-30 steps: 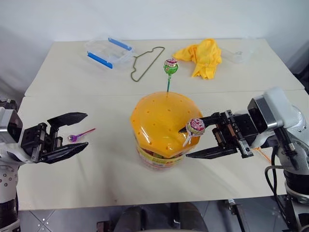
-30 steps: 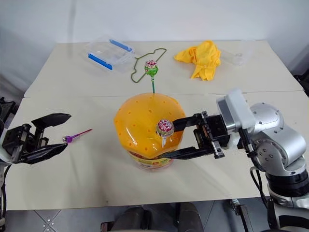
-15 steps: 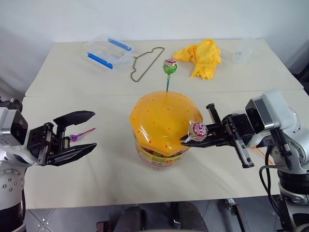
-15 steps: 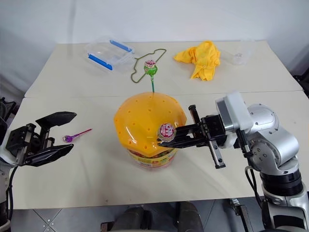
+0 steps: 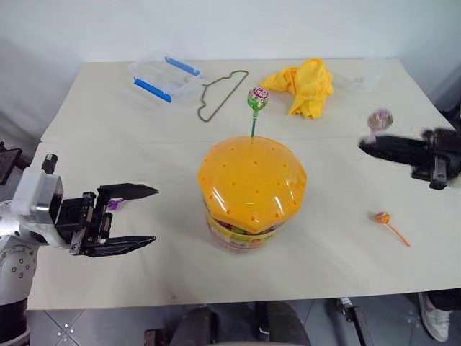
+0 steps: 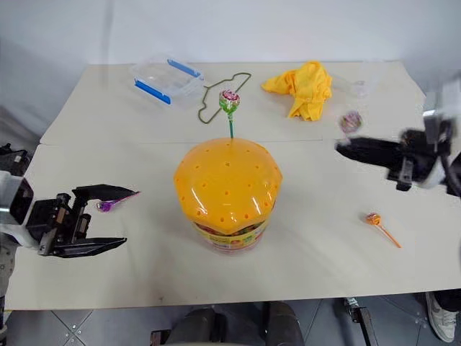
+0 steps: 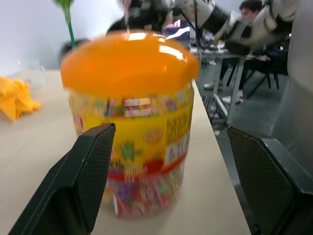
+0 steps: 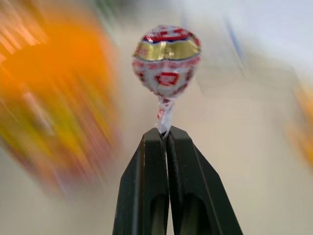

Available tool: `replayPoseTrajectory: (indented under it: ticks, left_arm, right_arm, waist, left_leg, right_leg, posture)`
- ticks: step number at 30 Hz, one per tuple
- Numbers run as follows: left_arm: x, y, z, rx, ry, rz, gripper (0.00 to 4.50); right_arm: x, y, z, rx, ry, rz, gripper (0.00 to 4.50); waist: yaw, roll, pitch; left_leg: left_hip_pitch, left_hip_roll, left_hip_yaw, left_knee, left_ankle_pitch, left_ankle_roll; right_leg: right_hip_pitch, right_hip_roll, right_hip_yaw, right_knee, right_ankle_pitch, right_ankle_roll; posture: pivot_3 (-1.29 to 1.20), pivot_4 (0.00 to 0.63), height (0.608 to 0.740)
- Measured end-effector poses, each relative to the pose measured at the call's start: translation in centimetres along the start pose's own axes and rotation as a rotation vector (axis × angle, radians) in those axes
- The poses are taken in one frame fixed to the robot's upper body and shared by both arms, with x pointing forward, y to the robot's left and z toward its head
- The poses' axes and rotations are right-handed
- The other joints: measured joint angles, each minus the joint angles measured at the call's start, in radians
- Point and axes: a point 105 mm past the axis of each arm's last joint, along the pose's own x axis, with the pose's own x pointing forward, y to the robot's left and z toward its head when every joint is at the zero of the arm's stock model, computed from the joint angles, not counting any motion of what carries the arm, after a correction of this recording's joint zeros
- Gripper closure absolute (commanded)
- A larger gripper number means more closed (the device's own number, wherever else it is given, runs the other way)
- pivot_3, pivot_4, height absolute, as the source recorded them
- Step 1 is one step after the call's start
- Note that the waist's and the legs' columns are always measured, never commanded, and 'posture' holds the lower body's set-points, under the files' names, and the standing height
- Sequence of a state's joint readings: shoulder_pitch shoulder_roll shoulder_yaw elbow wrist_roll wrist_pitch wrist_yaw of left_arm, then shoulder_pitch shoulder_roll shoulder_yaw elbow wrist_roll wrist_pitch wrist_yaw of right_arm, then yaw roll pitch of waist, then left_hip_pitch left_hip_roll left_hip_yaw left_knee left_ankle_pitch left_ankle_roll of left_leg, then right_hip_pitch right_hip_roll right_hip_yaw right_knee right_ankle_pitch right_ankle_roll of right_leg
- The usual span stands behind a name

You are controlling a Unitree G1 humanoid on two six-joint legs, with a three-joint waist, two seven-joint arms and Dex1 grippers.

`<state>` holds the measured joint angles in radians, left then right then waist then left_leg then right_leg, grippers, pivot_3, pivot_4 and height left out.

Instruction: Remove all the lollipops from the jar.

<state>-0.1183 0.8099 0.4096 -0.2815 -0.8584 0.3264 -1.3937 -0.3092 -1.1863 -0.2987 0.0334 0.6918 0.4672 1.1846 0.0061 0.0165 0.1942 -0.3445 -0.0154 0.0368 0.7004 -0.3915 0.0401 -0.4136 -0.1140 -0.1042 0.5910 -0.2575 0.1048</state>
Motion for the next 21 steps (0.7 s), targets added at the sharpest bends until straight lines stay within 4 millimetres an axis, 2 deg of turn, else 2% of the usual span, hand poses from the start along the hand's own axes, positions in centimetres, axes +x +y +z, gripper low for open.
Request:
replayPoseTrajectory:
  ticks: [1,4,6,8,12,16,19,21]
  left_arm:
    - [0.1,0.2,0.0,0.002,-0.002,-0.002,0.62]
    - [0.2,0.4,0.0,0.007,-0.007,-0.005,0.62]
    - [0.3,0.4,0.0,0.008,-0.007,-0.009,0.62]
    - [0.3,0.4,0.0,0.01,-0.008,-0.008,0.62]
    - [0.4,0.4,0.1,0.014,-0.008,-0.01,0.62]
    - [0.5,0.4,0.1,0.016,-0.009,-0.01,0.62]
    - [0.5,0.5,0.3,0.017,-0.018,0.003,0.62]
    - [0.5,0.8,0.7,0.02,-0.049,0.032,0.62]
  right_arm:
    - [-0.5,-0.9,-2.3,0.015,0.097,-0.05,4.47]
    - [-1.7,-2.6,-7.3,0.036,0.309,-0.175,4.47]
    - [-2.6,-3.2,-9.8,0.04,0.435,-0.23,4.47]
    - [-3.3,-3.3,-11.3,0.041,0.498,-0.241,4.47]
    - [-4.1,-3.0,-12.7,0.041,0.549,-0.22,3.45]
    - [-4.3,-2.4,-13.2,0.042,0.553,-0.176,2.01]
    - [-4.4,-2.3,-12.3,0.009,0.491,-0.156,0.99]
    - [-3.5,-2.2,-9.6,0.017,0.287,-0.119,0.31]
  waist:
    - [-0.002,0.0,0.0]
    - [-0.006,0.001,0.0]
    - [-0.01,0.001,0.001]
    - [-0.011,0.003,0.001]
    - [-0.008,0.003,0.001]
    - [-0.006,0.003,0.001]
    - [-0.006,0.003,0.001]
    - [-0.007,0.003,0.001]
  left_leg:
    - [0.0,0.0,0.0,0.0,0.0,0.0]
    - [0.001,0.001,0.0,0.0,0.001,-0.001]
    - [0.002,0.001,0.002,0.0,0.001,-0.002]
    - [0.003,0.001,0.003,0.0,0.001,-0.002]
    - [0.005,0.001,0.003,0.0,0.001,-0.003]
    - [0.005,0.001,0.002,0.001,0.001,-0.003]
    - [0.005,0.001,0.002,0.001,0.001,-0.003]
    - [0.006,0.002,0.001,0.001,0.001,-0.003]
  right_leg:
    - [0.0,0.0,0.0,0.001,0.0,0.0]
    - [0.0,0.0,0.0,0.002,0.0,0.0]
    - [0.0,0.0,0.0,0.002,0.0,0.0]
    - [0.0,0.001,0.0,0.002,0.0,0.0]
    - [0.001,0.001,0.0,0.001,0.0,0.0]
    - [0.001,0.0,0.0,0.001,0.0,0.0]
    - [0.001,0.0,0.0,0.001,0.0,0.0]
    - [0.002,0.001,0.0,0.001,0.0,0.0]
  posture:
    - [0.0,0.15,0.74]
    - [0.0,0.15,0.74]
    - [0.0,0.15,0.74]
    - [0.0,0.15,0.74]
    - [0.0,0.15,0.74]
    - [0.0,0.15,0.74]
    - [0.0,0.15,0.74]
    - [0.0,0.15,0.74]
